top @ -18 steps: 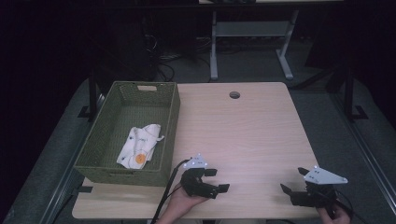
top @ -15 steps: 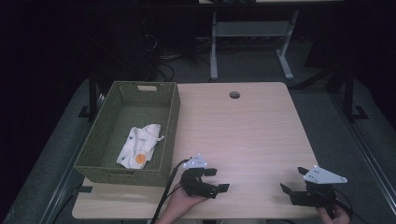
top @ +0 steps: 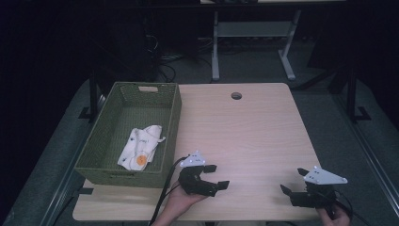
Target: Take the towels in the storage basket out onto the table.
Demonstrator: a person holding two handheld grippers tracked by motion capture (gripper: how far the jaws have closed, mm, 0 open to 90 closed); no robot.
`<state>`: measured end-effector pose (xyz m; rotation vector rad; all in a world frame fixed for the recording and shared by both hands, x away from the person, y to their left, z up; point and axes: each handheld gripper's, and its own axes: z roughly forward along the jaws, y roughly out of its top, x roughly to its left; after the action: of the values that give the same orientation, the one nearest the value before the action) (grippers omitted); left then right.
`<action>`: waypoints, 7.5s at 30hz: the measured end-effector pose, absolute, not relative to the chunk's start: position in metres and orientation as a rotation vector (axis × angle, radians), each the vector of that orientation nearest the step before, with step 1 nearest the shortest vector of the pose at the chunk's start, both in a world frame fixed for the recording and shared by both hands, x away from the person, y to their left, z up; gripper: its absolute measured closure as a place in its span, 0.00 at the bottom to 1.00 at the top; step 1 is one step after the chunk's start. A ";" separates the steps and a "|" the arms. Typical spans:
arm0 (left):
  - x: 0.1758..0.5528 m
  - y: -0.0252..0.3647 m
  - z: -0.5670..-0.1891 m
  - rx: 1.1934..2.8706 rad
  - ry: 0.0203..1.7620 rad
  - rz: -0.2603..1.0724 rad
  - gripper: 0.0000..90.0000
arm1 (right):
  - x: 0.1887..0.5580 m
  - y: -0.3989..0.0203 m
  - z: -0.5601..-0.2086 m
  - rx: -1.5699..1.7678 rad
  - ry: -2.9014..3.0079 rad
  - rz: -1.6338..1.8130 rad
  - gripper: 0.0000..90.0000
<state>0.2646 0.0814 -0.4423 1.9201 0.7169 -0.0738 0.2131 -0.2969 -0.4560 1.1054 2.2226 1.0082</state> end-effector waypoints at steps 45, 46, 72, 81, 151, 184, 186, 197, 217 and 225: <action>0.311 0.066 -0.370 2.051 0.539 -0.021 0.23 | 0.213 -0.302 -0.453 1.119 2.200 1.054 0.15; 0.313 0.066 -0.366 2.064 0.526 -0.021 0.23 | 0.213 -0.302 -0.453 1.122 2.200 1.057 0.15; 0.333 0.093 -0.327 2.116 0.494 -0.019 0.23 | 0.213 -0.302 -0.453 1.107 2.205 1.056 0.15; 0.339 0.111 -0.317 2.097 0.512 -0.015 0.24 | 0.213 -0.302 -0.452 1.107 2.203 1.061 0.15; 0.376 0.275 -0.370 2.129 1.031 0.088 0.27 | 0.212 -0.299 -0.451 1.075 2.222 1.070 0.15; 0.403 0.282 -0.413 2.368 1.410 0.053 0.36 | 0.210 -0.296 -0.450 1.051 2.239 1.083 0.15; 0.404 0.281 -0.415 2.382 1.419 0.048 0.36 | 0.211 -0.296 -0.450 1.052 2.236 1.087 0.15; 0.407 0.274 -0.427 2.502 1.474 0.069 0.38 | 0.211 -0.295 -0.451 1.054 2.238 1.091 0.15; 0.410 0.266 -0.425 2.543 1.513 0.091 0.65 | 0.211 -0.296 -0.451 1.047 2.234 1.093 0.15; 0.412 0.266 -0.424 2.531 1.499 0.042 0.80 | 0.212 -0.295 -0.451 1.048 2.238 1.092 0.15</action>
<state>0.4115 0.2664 -0.4239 2.5307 1.4992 0.0418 0.2119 -0.2954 -0.4509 1.0479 2.2383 1.0916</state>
